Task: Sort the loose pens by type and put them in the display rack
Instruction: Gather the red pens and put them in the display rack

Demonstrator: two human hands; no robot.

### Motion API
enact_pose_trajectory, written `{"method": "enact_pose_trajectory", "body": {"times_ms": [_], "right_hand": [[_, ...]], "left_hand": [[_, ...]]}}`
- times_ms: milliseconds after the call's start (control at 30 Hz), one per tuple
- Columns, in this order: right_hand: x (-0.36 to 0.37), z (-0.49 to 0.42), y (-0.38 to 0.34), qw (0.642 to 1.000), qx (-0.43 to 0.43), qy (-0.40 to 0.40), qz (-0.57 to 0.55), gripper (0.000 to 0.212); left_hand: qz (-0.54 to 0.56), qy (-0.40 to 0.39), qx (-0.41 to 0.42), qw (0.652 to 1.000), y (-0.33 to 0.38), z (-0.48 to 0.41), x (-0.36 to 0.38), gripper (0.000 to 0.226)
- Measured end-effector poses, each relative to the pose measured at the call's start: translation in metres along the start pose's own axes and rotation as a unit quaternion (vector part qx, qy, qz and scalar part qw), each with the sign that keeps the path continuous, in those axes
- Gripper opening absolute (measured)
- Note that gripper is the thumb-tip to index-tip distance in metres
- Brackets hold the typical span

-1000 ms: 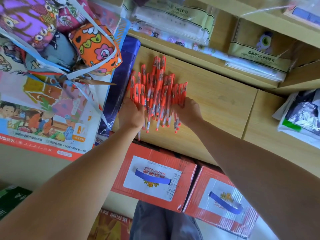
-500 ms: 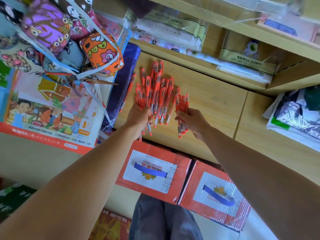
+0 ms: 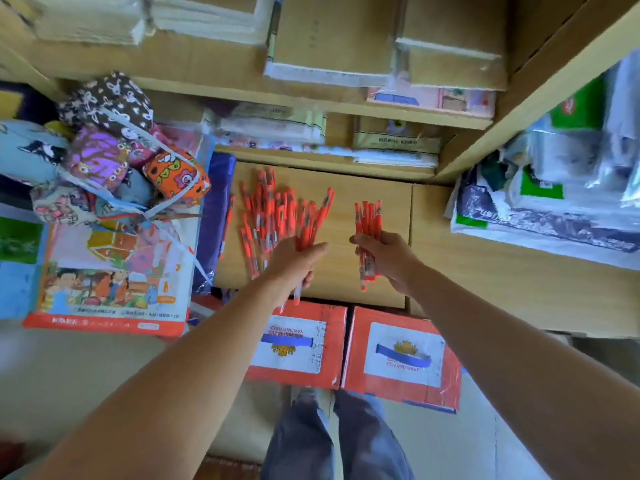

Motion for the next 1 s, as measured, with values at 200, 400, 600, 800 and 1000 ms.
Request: {"method": "enact_pose_trajectory", "body": {"times_ms": [200, 400, 600, 800, 1000], "right_hand": [[-0.068, 0.067, 0.02, 0.994, -0.009, 0.077, -0.079, 0.017], [-0.161, 0.132, 0.071, 0.978, -0.014, 0.166, -0.126, 0.031], [-0.265, 0.189, 0.168, 0.953, 0.023, 0.246, -0.174, 0.03], [-0.376, 0.247, 0.282, 0.928, 0.06, 0.309, -0.197, 0.035], [-0.502, 0.308, 0.351, 0.906, 0.027, 0.334, -0.26, 0.028]], "left_hand": [[-0.072, -0.046, -0.006, 0.996, 0.017, 0.034, 0.076, 0.025], [-0.113, -0.118, -0.005, 0.987, 0.015, 0.063, 0.188, 0.02], [-0.177, -0.192, 0.017, 0.965, -0.014, 0.099, 0.33, 0.022], [-0.234, -0.238, 0.002, 0.943, -0.08, 0.143, 0.478, 0.024], [-0.294, -0.287, 0.007, 0.912, -0.123, 0.189, 0.634, 0.018]]}}
Point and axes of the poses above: each hand's wrist, its own z-axis away from the middle knuckle, its own x-axis out of the palm, y = z × x, the point moved 10 cm from there along -z, towards the middle knuckle, and after that the axes turned 10 degrees about z, right-handed, at the moved point
